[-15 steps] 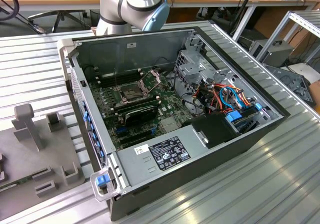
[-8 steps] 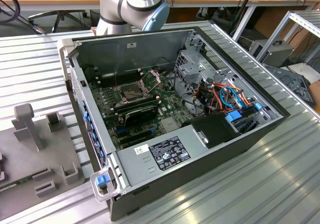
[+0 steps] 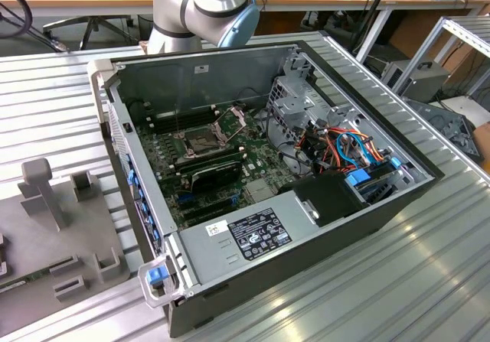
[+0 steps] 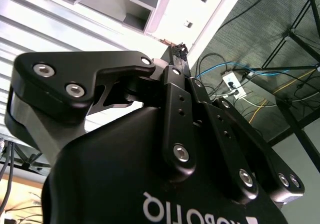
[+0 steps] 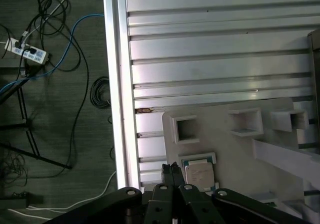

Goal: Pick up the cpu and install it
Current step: 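Reach for the cpu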

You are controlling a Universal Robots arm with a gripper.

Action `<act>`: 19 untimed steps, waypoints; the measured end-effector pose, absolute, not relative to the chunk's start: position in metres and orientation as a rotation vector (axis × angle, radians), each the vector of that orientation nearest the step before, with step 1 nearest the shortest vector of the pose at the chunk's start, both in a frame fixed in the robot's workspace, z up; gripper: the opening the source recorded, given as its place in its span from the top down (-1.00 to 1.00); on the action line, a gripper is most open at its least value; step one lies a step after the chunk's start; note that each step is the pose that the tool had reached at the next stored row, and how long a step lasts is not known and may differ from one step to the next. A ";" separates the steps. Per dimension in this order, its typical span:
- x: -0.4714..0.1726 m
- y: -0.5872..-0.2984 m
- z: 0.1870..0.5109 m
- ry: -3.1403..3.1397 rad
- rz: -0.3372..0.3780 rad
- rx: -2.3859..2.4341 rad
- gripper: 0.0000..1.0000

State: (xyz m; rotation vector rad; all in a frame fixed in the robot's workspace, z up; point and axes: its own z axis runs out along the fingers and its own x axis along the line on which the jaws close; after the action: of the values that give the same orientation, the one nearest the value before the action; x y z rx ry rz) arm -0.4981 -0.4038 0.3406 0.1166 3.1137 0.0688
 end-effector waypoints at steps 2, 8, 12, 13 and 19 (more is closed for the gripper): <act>-0.498 -0.404 0.340 3.114 0.069 0.117 0.79; -0.498 -0.404 0.338 3.114 0.069 0.117 0.79; -0.498 -0.404 0.337 3.114 0.069 0.117 0.79; -0.498 -0.404 0.336 3.114 0.069 0.117 0.79; -0.498 -0.404 0.334 3.114 0.069 0.117 0.79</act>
State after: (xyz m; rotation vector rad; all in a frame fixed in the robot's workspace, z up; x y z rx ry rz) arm -0.4981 -0.4037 0.3338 0.1167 3.1137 0.0689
